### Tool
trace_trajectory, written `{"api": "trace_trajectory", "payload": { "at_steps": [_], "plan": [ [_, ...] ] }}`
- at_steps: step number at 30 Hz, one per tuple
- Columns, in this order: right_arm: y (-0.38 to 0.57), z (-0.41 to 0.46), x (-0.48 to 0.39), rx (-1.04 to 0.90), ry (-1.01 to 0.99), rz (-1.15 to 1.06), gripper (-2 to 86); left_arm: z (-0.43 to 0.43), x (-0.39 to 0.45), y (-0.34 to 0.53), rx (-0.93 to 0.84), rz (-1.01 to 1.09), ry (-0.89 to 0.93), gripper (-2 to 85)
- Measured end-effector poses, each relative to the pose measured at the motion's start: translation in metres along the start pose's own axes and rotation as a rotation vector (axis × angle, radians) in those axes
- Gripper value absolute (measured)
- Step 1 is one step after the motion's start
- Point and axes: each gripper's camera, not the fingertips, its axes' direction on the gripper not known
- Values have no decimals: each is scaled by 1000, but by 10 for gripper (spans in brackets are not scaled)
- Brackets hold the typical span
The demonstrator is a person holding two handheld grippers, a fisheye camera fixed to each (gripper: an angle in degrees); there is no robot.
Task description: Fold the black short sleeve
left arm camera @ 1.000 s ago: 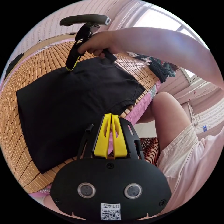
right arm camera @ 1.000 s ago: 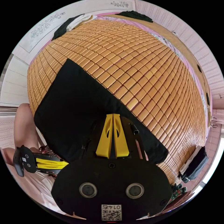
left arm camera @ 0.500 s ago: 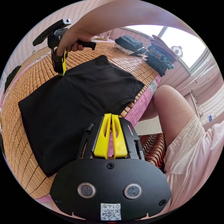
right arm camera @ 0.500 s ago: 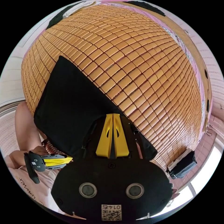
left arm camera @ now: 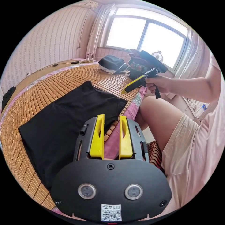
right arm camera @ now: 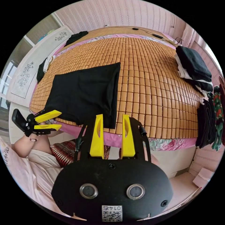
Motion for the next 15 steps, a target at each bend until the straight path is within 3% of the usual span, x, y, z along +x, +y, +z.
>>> {"api": "trace_trajectory", "payload": {
  "at_steps": [4, 15],
  "plan": [
    [21, 36, 37, -50, -96, 50, 69, 18, 25, -14, -17, 11, -10, 126],
    [61, 63, 158, 98, -521, -11, 11, 93, 67, -56, -77, 24, -112, 149]
  ]
}}
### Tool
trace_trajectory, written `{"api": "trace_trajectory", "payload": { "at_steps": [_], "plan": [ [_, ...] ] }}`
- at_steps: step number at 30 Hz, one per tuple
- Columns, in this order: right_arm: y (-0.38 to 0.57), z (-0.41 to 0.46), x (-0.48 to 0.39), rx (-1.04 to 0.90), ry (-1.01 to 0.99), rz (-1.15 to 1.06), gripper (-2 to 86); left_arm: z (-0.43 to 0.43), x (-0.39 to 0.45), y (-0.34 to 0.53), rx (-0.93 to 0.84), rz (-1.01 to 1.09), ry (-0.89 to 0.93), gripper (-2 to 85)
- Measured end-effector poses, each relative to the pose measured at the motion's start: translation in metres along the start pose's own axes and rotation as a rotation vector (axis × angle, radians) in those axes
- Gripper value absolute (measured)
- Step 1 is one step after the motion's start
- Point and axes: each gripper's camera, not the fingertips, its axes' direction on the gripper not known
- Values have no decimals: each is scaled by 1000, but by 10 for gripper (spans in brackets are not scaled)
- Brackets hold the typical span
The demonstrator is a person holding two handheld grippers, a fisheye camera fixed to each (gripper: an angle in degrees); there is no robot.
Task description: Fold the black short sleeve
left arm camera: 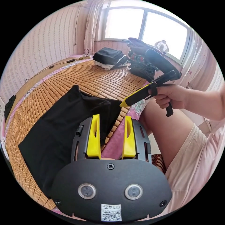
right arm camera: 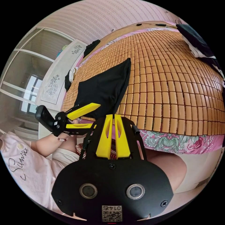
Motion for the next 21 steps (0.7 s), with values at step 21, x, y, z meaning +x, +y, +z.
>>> {"api": "trace_trajectory", "payload": {
  "at_steps": [21],
  "plan": [
    [26, 30, 227, 274, -423, 198, 149, -9, 31, -21, -30, 17, 72, -9]
  ]
}}
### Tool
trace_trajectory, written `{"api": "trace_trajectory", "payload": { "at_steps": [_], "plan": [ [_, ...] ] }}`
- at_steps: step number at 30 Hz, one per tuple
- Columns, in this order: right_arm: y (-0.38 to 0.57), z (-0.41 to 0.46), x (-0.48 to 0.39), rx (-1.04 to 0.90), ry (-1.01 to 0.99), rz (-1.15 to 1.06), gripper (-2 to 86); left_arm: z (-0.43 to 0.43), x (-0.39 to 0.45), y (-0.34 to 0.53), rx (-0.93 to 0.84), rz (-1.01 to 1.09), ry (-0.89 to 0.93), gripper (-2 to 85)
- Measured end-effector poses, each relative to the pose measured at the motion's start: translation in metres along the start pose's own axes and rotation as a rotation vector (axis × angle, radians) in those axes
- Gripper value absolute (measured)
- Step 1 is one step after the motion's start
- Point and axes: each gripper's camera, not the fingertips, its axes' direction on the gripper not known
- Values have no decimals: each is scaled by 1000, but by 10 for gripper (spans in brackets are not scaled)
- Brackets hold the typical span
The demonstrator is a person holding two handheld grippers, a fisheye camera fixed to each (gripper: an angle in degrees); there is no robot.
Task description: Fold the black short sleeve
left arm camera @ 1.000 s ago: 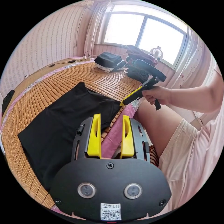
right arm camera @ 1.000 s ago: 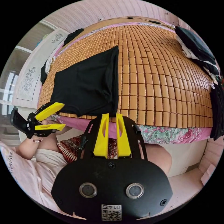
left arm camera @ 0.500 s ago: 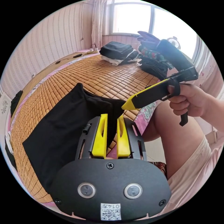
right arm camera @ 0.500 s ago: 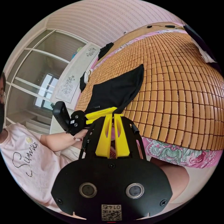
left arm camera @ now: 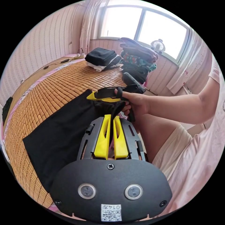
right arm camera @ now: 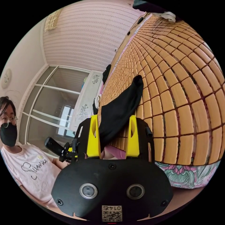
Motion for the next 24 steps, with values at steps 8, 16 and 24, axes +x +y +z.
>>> {"api": "trace_trajectory", "payload": {
  "at_steps": [8, 16, 24],
  "plan": [
    [3, -77, 14, 135, 23, -5, 21, 4, 11, -24, 84, 57, 175, -10],
    [-4, -127, -45, 245, 69, -134, 12, -16, -3, -53, 242, 37, 305, -9],
    [-60, 58, -127, -164, 178, -289, 14, -53, -86, 7, 187, -261, 199, -9]
  ]
}}
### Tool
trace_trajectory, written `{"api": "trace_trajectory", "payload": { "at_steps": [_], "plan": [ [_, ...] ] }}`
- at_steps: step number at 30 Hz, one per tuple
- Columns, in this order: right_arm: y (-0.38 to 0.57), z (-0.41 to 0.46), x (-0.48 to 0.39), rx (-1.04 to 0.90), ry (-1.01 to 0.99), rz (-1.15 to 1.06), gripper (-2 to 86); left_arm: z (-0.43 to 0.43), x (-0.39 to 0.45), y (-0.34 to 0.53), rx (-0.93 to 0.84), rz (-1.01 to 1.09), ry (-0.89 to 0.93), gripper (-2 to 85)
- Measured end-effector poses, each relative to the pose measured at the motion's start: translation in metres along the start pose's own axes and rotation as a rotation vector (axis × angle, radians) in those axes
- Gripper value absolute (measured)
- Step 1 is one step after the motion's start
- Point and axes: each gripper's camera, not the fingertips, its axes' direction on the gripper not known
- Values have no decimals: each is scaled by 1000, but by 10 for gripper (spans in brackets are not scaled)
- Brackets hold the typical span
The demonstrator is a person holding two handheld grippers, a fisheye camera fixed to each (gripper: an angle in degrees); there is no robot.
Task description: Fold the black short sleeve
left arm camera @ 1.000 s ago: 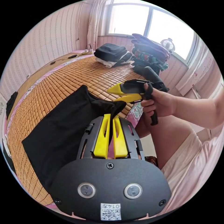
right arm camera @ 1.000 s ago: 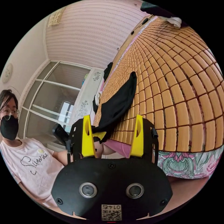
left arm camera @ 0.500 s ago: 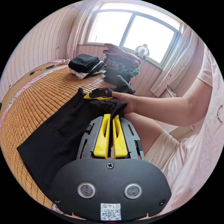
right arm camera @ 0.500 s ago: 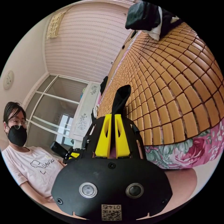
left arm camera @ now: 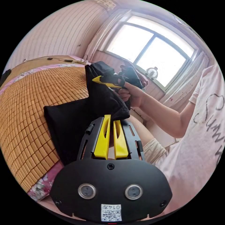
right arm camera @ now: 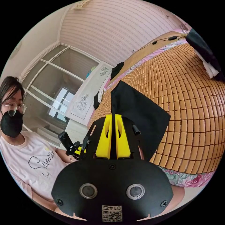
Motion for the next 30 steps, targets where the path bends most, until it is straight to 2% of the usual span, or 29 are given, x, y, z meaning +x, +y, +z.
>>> {"api": "trace_trajectory", "payload": {
  "at_steps": [3, 6, 8, 11, 13, 17, 21, 26, 30],
  "plan": [
    [-21, 76, -24, -156, 204, -37, 18, -7, -28, 16, -34, -121, -122, -9],
    [-28, 128, -38, -267, 285, -63, 26, -2, -49, 23, -89, -201, -180, -8],
    [-31, 140, -45, -281, 294, -70, 35, 6, -64, 25, -146, -297, -191, -5],
    [-36, 139, -55, -266, 175, -88, 56, 10, -80, 24, -194, -426, -210, 3],
    [-41, 135, -61, -282, 168, -119, 64, 11, -87, 25, -222, -480, -207, 11],
    [-57, 129, -76, -292, 354, -286, 90, 10, -92, 23, -324, -516, -246, 21],
    [-77, 138, -90, -339, 449, -511, 123, -2, -94, 19, -323, -551, -258, 24],
    [-93, 160, -99, -436, 427, -637, 158, -20, -84, 5, -286, -559, -260, 42],
    [-90, 184, -105, -573, 391, -702, 149, -23, -73, 1, -269, -512, -301, 67]
  ]
}}
